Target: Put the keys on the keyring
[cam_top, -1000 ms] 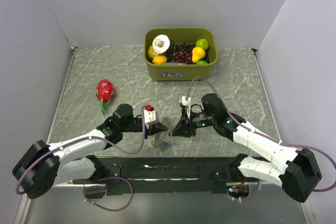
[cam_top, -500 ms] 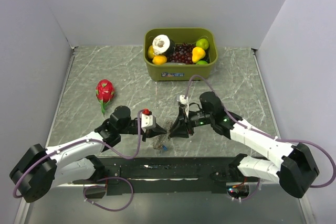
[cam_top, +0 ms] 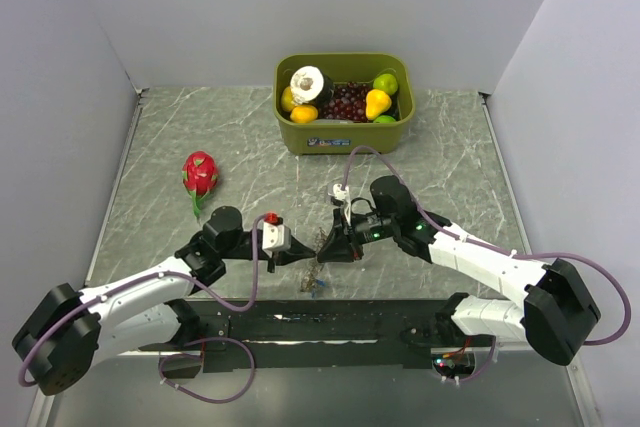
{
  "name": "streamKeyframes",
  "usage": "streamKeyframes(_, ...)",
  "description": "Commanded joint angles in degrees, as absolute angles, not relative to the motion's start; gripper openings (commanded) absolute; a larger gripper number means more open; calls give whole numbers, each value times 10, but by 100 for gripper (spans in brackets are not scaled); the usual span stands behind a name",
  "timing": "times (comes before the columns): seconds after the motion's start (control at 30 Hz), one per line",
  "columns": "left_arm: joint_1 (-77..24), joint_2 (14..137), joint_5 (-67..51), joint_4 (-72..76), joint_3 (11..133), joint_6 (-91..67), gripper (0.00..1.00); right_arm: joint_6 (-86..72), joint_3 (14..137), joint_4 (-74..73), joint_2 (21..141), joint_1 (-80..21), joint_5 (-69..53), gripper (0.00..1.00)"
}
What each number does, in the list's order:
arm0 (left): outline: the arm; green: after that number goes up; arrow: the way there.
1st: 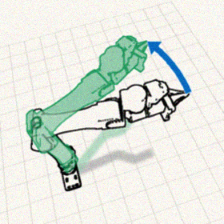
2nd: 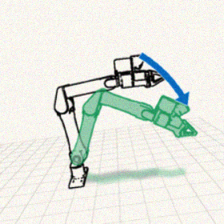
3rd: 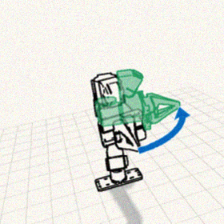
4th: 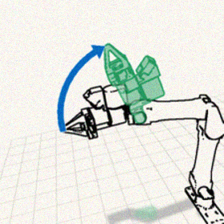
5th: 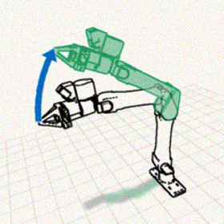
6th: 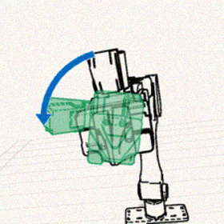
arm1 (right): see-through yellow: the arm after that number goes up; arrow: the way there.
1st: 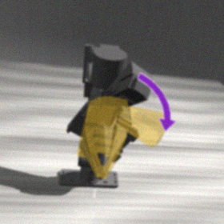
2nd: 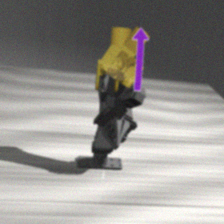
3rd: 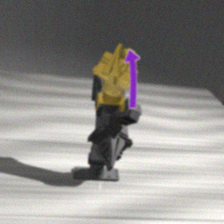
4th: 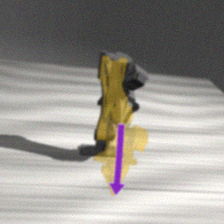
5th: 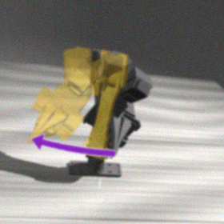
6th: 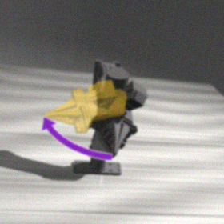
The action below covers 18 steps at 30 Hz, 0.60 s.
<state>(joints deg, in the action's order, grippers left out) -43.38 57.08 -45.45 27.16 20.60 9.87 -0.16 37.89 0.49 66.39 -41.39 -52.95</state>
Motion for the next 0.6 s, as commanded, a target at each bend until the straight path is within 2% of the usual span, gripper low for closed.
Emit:
streamKeyframes(0.0, -435, 547, -490, 335, 202, 112, 1, 4, 397, 28, 656, -417, -519, 20)
streamKeyframes(0.23, -436, 536, -508, 345, 193, 116, 1, -18, 395, 49, 649, -416, -526, 17)
streamKeyframes(0.33, -435, 532, -518, 358, 190, 113, 1, -25, 400, 52, 657, -415, -527, 10)
streamKeyframes(0.4, -436, 527, -519, 359, 189, 115, 1, -25, 404, 48, 659, -416, -530, 1)
streamKeyframes(0.57, -436, 521, -514, 363, 184, 113, 1, -19, 412, 33, 657, -416, -526, 0)
